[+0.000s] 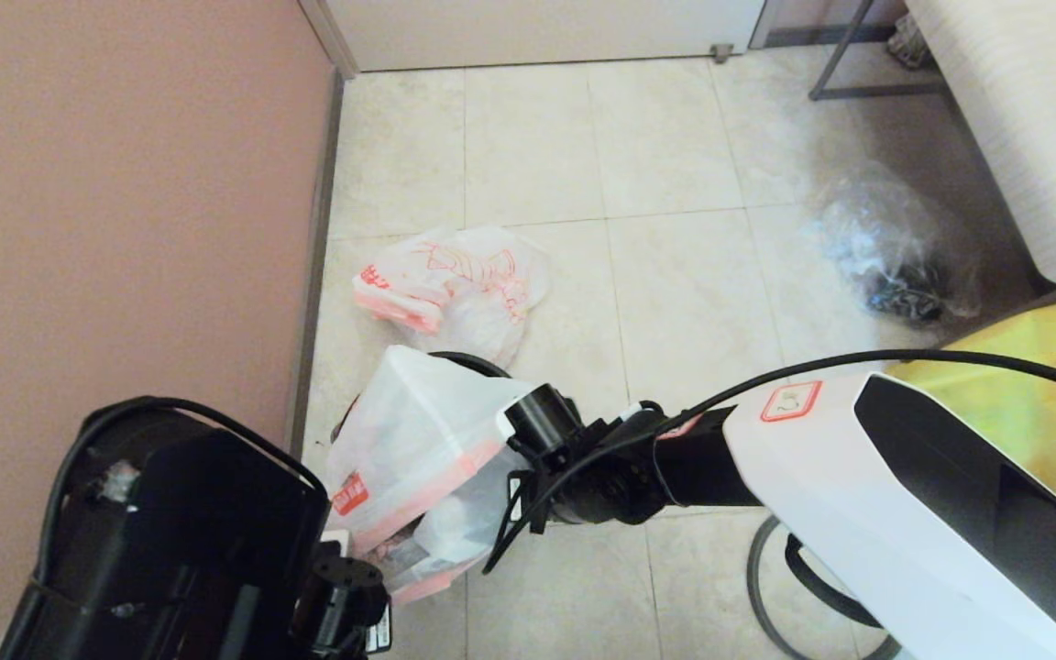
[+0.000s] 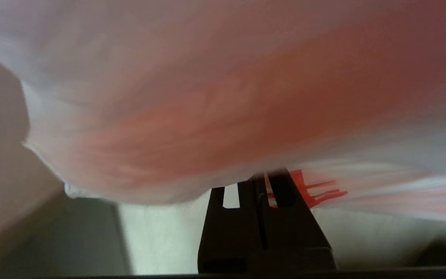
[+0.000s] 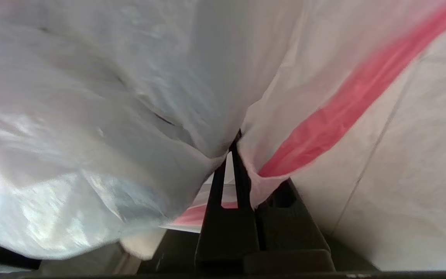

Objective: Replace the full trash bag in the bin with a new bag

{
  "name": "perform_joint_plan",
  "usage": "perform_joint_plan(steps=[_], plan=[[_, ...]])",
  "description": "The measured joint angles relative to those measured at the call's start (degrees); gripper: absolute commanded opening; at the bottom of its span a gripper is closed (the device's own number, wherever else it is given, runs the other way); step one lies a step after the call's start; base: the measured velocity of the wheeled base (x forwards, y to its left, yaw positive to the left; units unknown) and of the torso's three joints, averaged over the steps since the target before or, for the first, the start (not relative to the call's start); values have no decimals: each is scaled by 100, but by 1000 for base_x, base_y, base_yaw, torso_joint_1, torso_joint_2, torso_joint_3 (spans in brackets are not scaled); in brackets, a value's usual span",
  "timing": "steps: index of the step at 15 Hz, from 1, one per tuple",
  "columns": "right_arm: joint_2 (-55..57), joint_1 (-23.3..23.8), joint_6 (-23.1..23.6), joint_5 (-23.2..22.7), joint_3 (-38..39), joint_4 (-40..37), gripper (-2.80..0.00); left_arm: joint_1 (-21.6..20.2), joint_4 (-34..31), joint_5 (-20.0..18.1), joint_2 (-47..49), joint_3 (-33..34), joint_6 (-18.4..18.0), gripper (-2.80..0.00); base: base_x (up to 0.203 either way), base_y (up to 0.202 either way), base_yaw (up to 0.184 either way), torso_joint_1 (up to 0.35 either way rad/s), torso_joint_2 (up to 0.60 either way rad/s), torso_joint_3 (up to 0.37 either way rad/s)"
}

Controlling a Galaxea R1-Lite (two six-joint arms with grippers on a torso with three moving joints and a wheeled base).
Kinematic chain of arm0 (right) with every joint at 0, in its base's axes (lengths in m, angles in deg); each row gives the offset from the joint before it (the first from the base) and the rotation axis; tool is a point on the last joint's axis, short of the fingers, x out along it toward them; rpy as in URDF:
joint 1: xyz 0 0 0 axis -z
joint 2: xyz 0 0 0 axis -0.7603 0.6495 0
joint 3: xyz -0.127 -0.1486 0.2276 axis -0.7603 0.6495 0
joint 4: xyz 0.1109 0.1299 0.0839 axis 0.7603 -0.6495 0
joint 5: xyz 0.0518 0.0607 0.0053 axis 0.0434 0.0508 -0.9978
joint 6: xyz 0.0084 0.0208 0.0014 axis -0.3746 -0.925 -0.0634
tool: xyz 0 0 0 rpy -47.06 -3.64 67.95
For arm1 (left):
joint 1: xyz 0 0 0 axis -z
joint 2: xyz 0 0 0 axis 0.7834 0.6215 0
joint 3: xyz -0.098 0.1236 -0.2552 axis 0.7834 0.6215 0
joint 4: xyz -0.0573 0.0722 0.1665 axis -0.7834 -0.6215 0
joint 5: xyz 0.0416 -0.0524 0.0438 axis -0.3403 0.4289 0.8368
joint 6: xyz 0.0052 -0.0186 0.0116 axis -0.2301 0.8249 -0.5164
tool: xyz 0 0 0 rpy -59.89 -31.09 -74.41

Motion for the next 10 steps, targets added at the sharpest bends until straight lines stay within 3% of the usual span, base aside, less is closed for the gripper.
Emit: perform_joint_plan(steps=[3, 9, 10], plan=[[-34, 120, 7, 42, -122, 63, -280, -14, -11, 73, -232, -551, -229, -280, 0, 0, 0, 0, 0, 0], [-57, 264, 72, 41, -472, 65, -280, -142, -5, 179, -604, -1237, -307, -280, 0, 0, 0, 0, 0, 0], [-62, 270, 113, 41, -472, 56, -218, -132, 2, 177, -625, -1255, -311, -280, 0, 0, 0, 0, 0, 0]])
